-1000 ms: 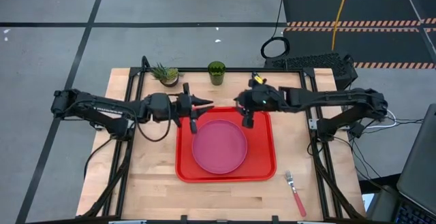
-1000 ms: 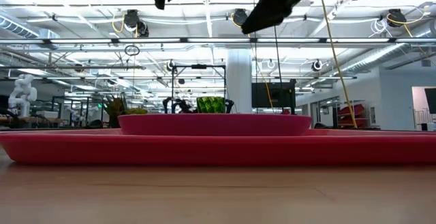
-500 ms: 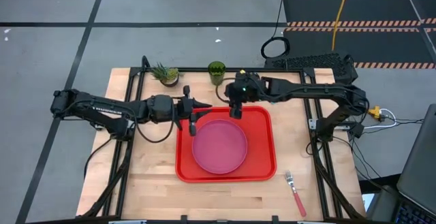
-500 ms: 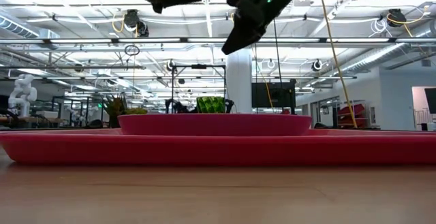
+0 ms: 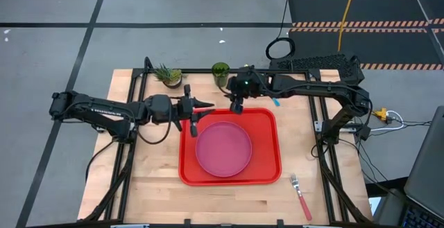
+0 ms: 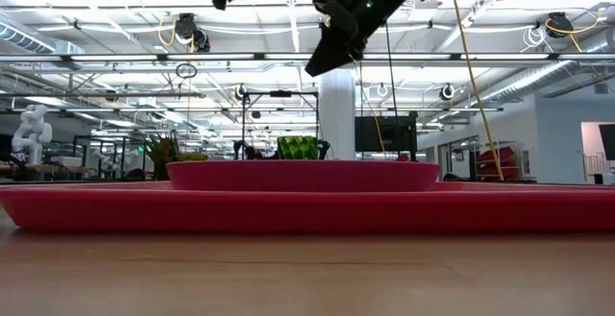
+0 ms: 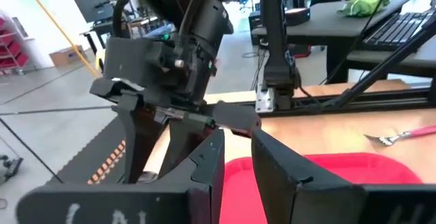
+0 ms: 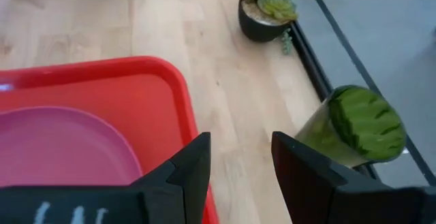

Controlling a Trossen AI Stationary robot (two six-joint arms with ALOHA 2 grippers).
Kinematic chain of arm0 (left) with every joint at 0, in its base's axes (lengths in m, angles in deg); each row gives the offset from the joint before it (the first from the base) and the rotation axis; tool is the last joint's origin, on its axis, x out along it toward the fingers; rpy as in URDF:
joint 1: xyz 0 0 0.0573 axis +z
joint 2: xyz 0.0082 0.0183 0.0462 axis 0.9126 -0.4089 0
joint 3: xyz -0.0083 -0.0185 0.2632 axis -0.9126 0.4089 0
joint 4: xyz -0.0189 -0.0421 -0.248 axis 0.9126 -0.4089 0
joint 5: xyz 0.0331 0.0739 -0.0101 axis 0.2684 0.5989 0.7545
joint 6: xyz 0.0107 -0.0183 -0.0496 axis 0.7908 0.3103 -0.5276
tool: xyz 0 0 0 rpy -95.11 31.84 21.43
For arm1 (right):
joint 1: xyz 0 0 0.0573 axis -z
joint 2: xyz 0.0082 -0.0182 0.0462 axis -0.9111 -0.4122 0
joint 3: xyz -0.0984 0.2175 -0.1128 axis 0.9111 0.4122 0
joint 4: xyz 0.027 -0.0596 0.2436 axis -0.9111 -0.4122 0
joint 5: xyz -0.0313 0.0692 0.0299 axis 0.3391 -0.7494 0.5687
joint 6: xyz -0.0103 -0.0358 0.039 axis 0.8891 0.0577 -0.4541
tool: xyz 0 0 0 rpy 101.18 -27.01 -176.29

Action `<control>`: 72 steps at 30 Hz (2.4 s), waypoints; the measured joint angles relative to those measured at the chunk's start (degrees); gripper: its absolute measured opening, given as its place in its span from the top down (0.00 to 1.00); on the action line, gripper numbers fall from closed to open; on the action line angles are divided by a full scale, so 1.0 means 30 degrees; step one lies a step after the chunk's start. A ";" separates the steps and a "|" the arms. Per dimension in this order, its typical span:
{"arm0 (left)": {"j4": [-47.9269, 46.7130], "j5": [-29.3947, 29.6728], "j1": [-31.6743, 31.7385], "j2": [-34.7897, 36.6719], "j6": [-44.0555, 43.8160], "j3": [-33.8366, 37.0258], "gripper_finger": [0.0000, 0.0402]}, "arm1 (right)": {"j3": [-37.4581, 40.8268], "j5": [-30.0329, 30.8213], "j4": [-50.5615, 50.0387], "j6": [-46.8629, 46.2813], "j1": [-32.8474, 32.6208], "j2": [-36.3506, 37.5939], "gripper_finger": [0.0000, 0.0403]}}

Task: Pick and place plate/cup/fork/spoon on tray
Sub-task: Put the green cup on the red serving tray to the top left of the pink plate

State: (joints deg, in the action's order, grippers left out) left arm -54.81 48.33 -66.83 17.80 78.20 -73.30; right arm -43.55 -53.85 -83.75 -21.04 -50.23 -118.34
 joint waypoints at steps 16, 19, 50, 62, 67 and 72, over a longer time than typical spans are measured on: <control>-0.2819 0.1150 0.1567 0.0000 0.0481 -0.0007 0.80 | -0.0168 0.0071 -0.0097 0.0440 0.0297 -0.0153 0.63; -0.3306 0.1990 0.1587 -0.0039 0.0334 -0.0007 0.80 | -0.0118 0.0086 -0.1224 -0.0062 0.0193 -0.0089 0.63; -1.9624 -0.0609 0.8358 -0.5183 0.0965 -1.1840 0.80 | 1.4047 0.5534 0.7169 -0.2486 -0.4727 1.3735 0.63; -2.5664 -0.0990 1.0508 -1.3704 0.5830 -1.9791 0.80 | 1.4047 0.5266 0.7417 -0.1455 -0.4803 1.3930 0.63; -2.6118 -0.0948 1.1039 -1.5326 0.6592 -2.1430 0.80 | 1.4047 0.4934 0.7297 -0.1321 -0.4803 1.3901 0.63; -2.5897 -0.1074 1.1037 -1.5781 0.8007 -2.1564 0.80 | 1.4047 0.4938 0.6922 -0.1255 -0.4803 1.3901 0.63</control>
State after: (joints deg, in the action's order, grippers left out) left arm -132.50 45.11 -33.72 -29.54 102.22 -137.99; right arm -1.40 -39.04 -62.98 -24.80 -64.64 -76.64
